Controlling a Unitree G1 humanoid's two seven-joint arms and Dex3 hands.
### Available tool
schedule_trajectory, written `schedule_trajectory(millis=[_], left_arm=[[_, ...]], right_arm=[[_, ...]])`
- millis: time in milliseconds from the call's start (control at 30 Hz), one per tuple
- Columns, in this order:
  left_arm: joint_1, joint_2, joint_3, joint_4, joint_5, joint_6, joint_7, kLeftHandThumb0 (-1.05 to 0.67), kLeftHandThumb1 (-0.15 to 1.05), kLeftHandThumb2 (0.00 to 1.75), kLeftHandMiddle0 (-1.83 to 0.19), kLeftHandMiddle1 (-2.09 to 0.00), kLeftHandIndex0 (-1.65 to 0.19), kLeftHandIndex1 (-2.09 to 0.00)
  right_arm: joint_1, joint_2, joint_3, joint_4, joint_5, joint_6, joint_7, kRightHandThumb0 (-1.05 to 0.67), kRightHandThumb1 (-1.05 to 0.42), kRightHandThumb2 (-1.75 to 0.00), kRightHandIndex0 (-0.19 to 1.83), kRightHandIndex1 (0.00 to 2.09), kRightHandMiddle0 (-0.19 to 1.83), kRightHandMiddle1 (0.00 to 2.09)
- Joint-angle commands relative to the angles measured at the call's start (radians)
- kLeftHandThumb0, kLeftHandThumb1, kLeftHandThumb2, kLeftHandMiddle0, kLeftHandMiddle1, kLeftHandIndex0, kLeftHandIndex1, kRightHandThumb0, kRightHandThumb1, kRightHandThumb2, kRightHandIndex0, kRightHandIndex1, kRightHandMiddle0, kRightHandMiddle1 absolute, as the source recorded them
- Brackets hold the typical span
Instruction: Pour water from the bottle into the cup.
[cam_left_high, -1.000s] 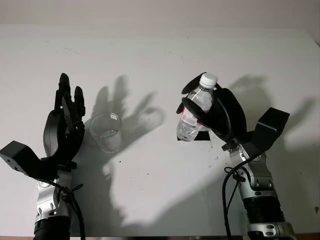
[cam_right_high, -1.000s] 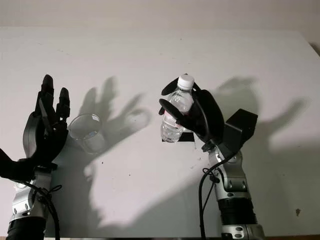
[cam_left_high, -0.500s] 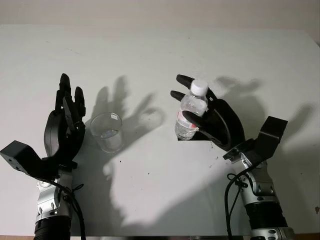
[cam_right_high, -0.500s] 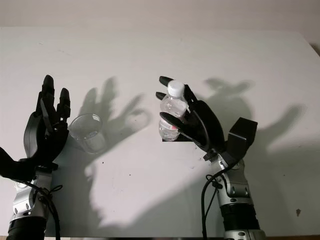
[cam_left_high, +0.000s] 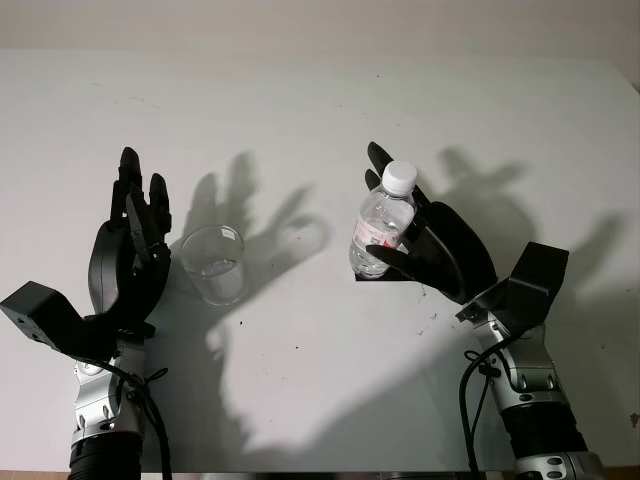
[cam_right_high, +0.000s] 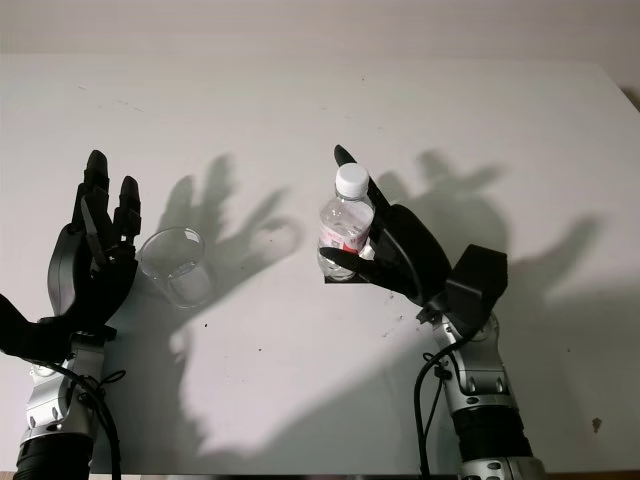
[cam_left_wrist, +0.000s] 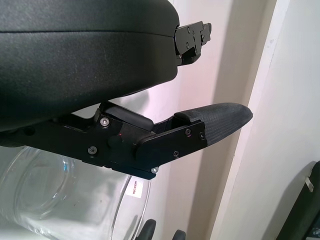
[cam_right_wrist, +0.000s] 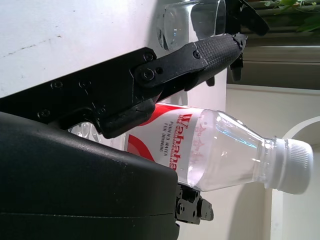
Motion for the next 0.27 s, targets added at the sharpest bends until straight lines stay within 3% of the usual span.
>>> schedule_trajectory(millis=[0, 233], left_arm=[[0.011, -0.008, -0.002, 0.016, 0.001, -0.007, -0.002, -0.76, 1.05, 0.73, 0.19, 0.0, 0.19, 0.0], [0.019, -0.005, 0.003, 0.016, -0.004, -0.01, -0.006, -0.77, 1.05, 0.72, 0.19, 0.0, 0.19, 0.0]], right_arm=[[-0.011, -0.014, -0.008, 0.029, -0.011, -0.025, -0.011, -0.98, -1.01, -0.06, -0.19, 0.0, -0.19, 0.0], [-0.002, -0.012, -0.012, 0.109, -0.03, -0.096, -0.038, -0.94, -0.99, -0.05, -0.19, 0.0, -0.19, 0.0]])
